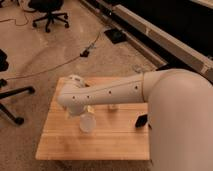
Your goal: Place the ceramic cup over the eraser
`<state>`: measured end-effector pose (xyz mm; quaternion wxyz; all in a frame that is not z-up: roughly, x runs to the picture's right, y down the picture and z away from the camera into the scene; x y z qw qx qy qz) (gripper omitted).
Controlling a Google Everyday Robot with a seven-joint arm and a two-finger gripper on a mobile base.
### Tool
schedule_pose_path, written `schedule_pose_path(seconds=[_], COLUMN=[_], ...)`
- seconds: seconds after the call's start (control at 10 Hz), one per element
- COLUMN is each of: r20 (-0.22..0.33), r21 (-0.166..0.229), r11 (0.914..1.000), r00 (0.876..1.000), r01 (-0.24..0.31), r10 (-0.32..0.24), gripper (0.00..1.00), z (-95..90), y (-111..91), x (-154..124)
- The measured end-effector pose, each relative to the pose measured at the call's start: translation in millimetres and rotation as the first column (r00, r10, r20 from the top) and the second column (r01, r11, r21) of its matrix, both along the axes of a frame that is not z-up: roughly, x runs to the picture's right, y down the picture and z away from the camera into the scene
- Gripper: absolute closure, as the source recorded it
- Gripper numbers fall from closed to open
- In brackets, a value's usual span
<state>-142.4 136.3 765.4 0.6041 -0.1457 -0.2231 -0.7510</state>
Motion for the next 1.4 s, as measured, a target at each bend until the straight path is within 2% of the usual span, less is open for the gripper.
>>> schedule_pose_path(seconds=[1.4], r20=[0.003], r21=[0.013], r11=[0.9998], r00=[1.0], r01=[0.016], r10=[-0.016], gripper=[0.2], z=[4.6], y=[-1.9], x=[-5.3])
